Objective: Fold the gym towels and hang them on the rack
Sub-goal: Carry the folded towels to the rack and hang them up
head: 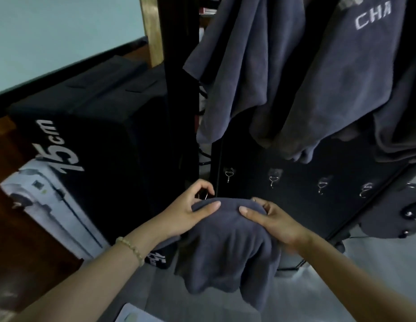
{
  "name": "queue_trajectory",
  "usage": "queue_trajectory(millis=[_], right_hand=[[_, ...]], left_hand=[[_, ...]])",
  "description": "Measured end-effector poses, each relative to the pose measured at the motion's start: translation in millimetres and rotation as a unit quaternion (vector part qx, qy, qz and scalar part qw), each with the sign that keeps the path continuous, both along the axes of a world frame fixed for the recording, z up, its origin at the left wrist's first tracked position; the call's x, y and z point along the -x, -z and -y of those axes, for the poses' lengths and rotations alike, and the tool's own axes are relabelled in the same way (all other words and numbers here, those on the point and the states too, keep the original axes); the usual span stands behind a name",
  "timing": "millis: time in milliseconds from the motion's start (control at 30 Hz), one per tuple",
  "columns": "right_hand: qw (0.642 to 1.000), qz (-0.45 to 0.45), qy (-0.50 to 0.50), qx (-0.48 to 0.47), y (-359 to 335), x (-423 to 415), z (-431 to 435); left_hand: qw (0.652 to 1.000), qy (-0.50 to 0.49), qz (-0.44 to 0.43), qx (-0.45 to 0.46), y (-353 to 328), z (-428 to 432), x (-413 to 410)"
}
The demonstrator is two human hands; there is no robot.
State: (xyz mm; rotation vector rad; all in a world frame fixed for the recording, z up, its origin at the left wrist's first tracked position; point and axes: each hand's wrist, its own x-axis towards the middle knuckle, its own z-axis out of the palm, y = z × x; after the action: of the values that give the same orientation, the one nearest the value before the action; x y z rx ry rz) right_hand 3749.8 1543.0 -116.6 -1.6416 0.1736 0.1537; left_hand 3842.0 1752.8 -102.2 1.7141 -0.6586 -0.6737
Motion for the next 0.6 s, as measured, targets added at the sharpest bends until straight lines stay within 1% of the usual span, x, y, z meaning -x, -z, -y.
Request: queue_trajectory(millis=[67, 133, 200, 267, 333, 367, 400, 467, 533, 567, 600], right_hand=[[0.999, -0.02, 0.003, -0.032, 8.2, -14.2, 8.4], [0.996, -0.031, 0.002, -0.082, 19.2, -26.5, 18.9], [0.992, -0.035, 0.007, -0.12, 31.4, -36.4, 29.4], [0.992, -0.045, -0.01, -0.122, 42.9, -43.3, 36.1], [0.995, -0.052, -0.035, -0.075, 51.7, -50.1, 37.9], [0.997, -0.046, -0.042, -0.043, 55.6, -54.0, 38.4], [0.999, -0.025, -0.043, 0.005, 59.0, -57.9, 39.4], [0.991, 0.056, -0.021, 0.119, 64.3, -68.3, 42.2], [0.974, 0.128, 0.025, 0.184, 67.5, -80.0, 47.4], [0.959, 0.151, 0.044, 0.237, 70.1, -86.2, 50.6], [0.93, 0.169, 0.058, 0.323, 72.7, -92.4, 53.1]], left_hand=[[1.0, -0.007, -0.012, 0.027, 15.0, 10.9, -15.6], [0.999, -0.004, -0.031, 0.031, 29.1, 17.8, -30.9], [1.0, 0.008, -0.028, 0.009, 43.2, 21.2, -45.6], [1.0, 0.013, 0.006, -0.028, 57.0, 24.1, -61.5], [0.998, -0.003, 0.043, -0.049, 70.2, 26.8, -75.8], [0.997, -0.013, 0.063, -0.044, 75.8, 29.5, -81.3], [0.996, -0.021, 0.085, -0.032, 80.4, 33.7, -85.3], [0.991, -0.036, 0.127, -0.002, 85.1, 42.7, -91.1], [0.984, -0.043, 0.173, 0.014, 86.7, 52.5, -98.6], [0.978, -0.046, 0.203, 0.012, 87.8, 57.5, -103.2], [0.971, -0.049, 0.235, 0.004, 90.4, 62.0, -108.3]])
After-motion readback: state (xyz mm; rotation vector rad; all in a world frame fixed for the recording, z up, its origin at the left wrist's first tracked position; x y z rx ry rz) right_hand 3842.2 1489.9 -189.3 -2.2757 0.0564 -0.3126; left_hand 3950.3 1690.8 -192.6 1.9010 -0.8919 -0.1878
